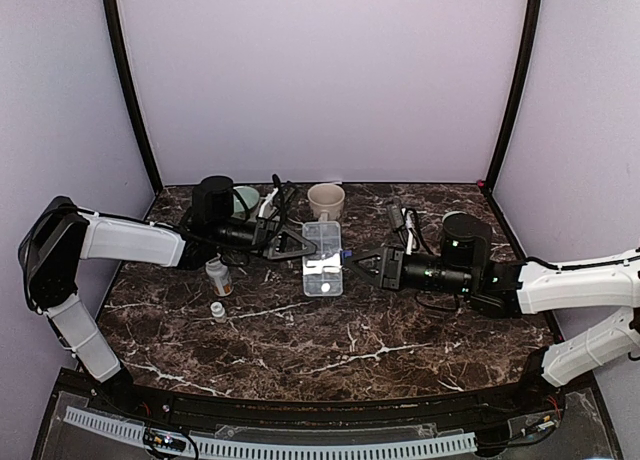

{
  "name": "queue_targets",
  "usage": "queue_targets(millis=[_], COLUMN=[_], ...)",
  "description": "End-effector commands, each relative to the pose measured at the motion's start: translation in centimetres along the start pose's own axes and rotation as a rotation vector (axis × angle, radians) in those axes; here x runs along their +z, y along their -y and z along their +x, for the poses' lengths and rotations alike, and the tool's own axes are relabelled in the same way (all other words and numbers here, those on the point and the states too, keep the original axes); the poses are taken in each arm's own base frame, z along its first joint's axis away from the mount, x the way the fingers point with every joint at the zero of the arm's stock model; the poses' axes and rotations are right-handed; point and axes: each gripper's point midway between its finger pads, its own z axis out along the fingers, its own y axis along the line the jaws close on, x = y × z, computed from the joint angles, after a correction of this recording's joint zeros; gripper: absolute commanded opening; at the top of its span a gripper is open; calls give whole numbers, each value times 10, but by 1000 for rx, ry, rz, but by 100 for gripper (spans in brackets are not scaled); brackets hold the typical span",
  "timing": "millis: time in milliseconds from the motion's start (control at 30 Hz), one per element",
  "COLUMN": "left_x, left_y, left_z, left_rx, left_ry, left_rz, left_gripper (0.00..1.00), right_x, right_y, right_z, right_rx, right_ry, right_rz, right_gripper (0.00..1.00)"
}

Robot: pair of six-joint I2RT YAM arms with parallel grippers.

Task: Sort the pills into containers
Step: Open the lid of the pill container.

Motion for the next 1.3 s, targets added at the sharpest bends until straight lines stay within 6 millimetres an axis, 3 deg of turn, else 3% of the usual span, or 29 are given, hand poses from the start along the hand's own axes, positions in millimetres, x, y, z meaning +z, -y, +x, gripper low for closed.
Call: queue_targets(millis=[0,367,533,667,700,833,933,1067,1267], left_x=[0,0,-1,-2,-2,-3,-5,-10,-16], left_y=[11,11,12,10,9,0,-5,-8,-23], left_z=[-3,1,2,2,2,0,-2,-5,-2], left_rx=[47,36,40,41,39,34,43,56,39], left_ry=[1,0,2,8,10,29,48,73,101], left_rz=[29,41,37,23,17,-49,-97,-150,-247], left_gripper=[0,0,0,0,4,39,56,68,71], right_x=[-1,12,15,15,15,13,10,9,12], right_y=[-18,-19,-16,-10,-6,10,20,29,41], right_z=[-14,-17,-18,-16,-17,-15,-14,-10,-2], right_rx=[-29,-35,-28,-28,-26,-18,-7,13,52], right_ry=[36,28,23,12,17,14,15,7,-2], right_rz=[-45,-53,-31,25,52,162,235,299,402], right_gripper=[25,20,0,0,0,0,0,0,0])
